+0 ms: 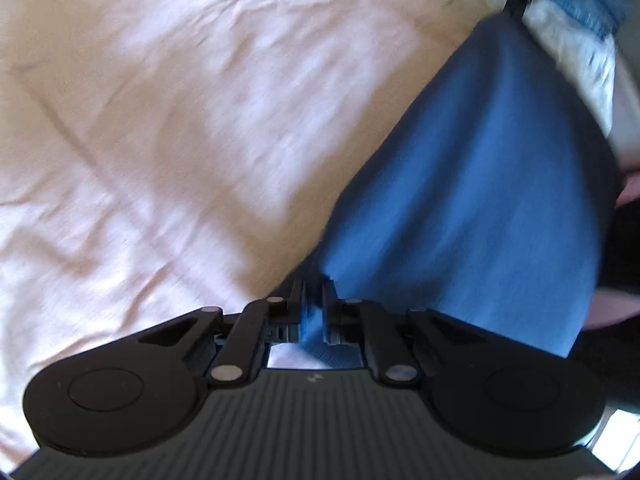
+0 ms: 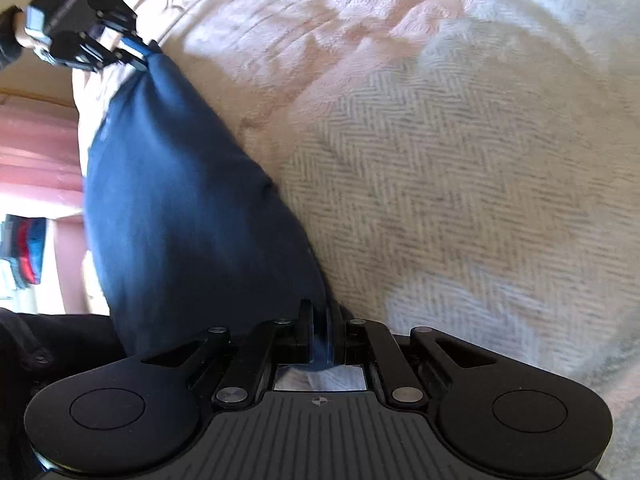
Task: Fold clothes
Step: 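Grasp the folded vest edge with the left gripper while the right gripper grasps it too, then fold the vest over again with both grippers and open them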
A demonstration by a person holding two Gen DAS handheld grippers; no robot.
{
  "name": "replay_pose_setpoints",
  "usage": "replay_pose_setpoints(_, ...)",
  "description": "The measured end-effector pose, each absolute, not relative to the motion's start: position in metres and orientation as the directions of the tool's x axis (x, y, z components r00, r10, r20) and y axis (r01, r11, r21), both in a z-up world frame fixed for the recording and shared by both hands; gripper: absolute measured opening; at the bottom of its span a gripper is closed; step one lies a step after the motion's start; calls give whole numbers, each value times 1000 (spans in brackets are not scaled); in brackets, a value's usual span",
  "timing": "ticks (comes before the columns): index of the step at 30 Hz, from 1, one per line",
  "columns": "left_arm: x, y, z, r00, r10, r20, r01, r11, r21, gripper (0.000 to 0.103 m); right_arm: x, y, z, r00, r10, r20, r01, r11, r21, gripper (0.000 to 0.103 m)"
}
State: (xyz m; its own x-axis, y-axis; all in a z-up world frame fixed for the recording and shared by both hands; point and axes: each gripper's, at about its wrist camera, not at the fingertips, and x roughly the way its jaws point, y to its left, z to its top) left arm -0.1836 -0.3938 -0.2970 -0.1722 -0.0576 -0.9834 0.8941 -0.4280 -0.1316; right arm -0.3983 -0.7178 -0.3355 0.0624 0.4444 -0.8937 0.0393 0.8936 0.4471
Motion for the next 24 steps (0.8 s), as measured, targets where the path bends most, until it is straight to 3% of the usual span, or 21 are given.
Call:
replay_pose_setpoints(4,-157,-386,-283,-119,-60,-991,929,-359,-90,0,-401,-714,-323,104,387,-916,77,915,395,6)
replay_pose_setpoints(8,-160,-396,-265,-168,-132,-977,931,-348,-113,10,-401,-706,-298,233,321,-918,95,932,350,59)
replay_pose_setpoints(10,-178,-407,-271,-210,-145,-967,914,-379,-142,20,-394,-699,-289,311,336,-889,103,918,383,61)
replay_pose_setpoints(13,-205,-424,-279,-274,-161,-948,886,-425,-183,27,-375,-691,-287,388,404,-828,96,876,472,61)
replay_pose_setpoints(20,-231,-426,-326,-270,-98,-958,858,-476,-193,29,-329,-654,-340,243,493,-836,9,860,510,60)
replay_pose_setpoints(21,-227,-423,-325,-264,-99,-959,866,-462,-191,29,-333,-657,-351,220,499,-838,30,855,518,47)
replay_pose_setpoints(24,-216,-414,-322,-245,-97,-965,882,-435,-180,28,-359,-684,-363,269,541,-797,133,798,587,35)
